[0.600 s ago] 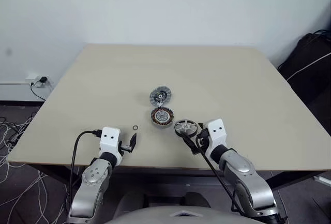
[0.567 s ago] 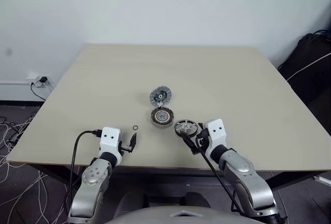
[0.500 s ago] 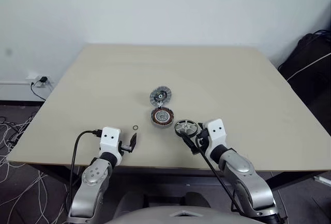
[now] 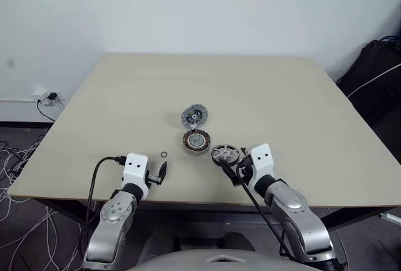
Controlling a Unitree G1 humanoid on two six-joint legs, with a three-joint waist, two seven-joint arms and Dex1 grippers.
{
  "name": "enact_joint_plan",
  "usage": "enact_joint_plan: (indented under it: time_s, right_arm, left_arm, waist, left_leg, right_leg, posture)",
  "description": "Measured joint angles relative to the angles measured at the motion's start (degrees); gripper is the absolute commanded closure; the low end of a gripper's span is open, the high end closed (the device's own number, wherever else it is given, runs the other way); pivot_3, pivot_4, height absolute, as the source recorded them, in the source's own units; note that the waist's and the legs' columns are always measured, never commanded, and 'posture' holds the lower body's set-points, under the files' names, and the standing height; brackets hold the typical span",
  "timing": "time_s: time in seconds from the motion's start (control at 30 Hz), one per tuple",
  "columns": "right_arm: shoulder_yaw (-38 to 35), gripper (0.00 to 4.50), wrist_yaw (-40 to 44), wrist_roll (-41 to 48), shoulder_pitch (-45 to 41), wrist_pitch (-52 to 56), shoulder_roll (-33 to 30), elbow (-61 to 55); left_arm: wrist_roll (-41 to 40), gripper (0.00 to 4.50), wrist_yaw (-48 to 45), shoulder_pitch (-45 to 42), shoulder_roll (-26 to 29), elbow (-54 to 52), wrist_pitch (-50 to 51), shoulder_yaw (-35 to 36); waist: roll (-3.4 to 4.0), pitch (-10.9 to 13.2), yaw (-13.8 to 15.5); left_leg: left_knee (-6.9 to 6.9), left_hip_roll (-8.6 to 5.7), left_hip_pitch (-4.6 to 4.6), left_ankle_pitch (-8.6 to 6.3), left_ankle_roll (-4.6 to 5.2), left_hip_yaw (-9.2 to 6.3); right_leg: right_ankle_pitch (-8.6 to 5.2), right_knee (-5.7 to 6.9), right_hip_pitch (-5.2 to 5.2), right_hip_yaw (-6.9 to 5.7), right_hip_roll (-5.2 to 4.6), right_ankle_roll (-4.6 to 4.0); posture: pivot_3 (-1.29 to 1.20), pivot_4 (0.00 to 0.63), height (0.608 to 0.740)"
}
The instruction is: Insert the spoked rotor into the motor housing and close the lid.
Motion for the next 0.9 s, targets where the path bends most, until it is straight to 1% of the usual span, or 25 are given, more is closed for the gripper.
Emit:
enact_joint_plan:
  time_s: [0.23, 0.37, 0.53, 0.7, 0.9]
  right_arm:
    - [0.1, 0.00, 0.0, -0.4, 0.0, -0.3, 0.5, 0.3]
    - [0.1, 0.00, -0.5, -0.8, 0.2, -0.4, 0.8, 0.3]
    - [0.0, 0.00, -1.0, -1.0, 0.5, -0.4, 1.0, 0.3]
    - [0.0, 0.00, -1.2, -1.0, 0.8, -0.4, 1.2, 0.2]
    - [0.1, 0.00, -1.3, -1.1, 1.0, -0.4, 1.7, 0.2]
  left_arm:
    - [1.3, 0.03, -0.2, -7.4, -0.2, 7.1, 1.5, -1.2]
    - [2.2, 0.03, -1.2, -13.8, -0.2, 14.1, 2.3, -2.4]
    - [2.4, 0.03, -1.9, -18.0, -0.3, 20.4, 2.3, -2.6]
    - [3.1, 0.03, -2.9, -20.9, -0.3, 24.0, 2.3, -2.7]
    - [3.3, 0.03, -3.9, -21.9, -0.3, 24.7, 3.3, -2.8]
  waist:
    - [-0.04, 0.0, 0.2]
    - [-0.07, 0.0, 0.5]
    - [-0.12, 0.1, 0.6]
    - [-0.15, 0.1, 0.9]
    - [-0.13, 0.0, 1.3]
  left_leg:
    - [0.01, -0.02, 0.00, 0.00, 0.00, 0.00]
    - [0.04, -0.03, -0.01, 0.01, 0.00, 0.00]
    - [0.04, -0.02, -0.01, 0.01, 0.01, 0.00]
    - [0.05, -0.02, -0.01, 0.01, 0.01, 0.00]
    - [0.05, -0.02, -0.01, 0.01, 0.01, 0.00]
  right_leg:
    - [0.01, 0.00, 0.01, -0.03, 0.04, 0.01]
    - [0.02, 0.00, 0.01, -0.04, 0.13, 0.02]
    - [0.03, -0.04, 0.02, -0.02, 0.15, 0.03]
    - [0.06, -0.04, 0.03, -0.02, 0.12, 0.06]
    - [0.07, -0.03, 0.03, -0.01, 0.05, 0.06]
  posture:
    - [0.00, 0.000, 0.740]
    - [0.00, 0.000, 0.740]
    - [0.00, 0.000, 0.740]
    - [0.00, 0.000, 0.740]
    - [0.00, 0.000, 0.740]
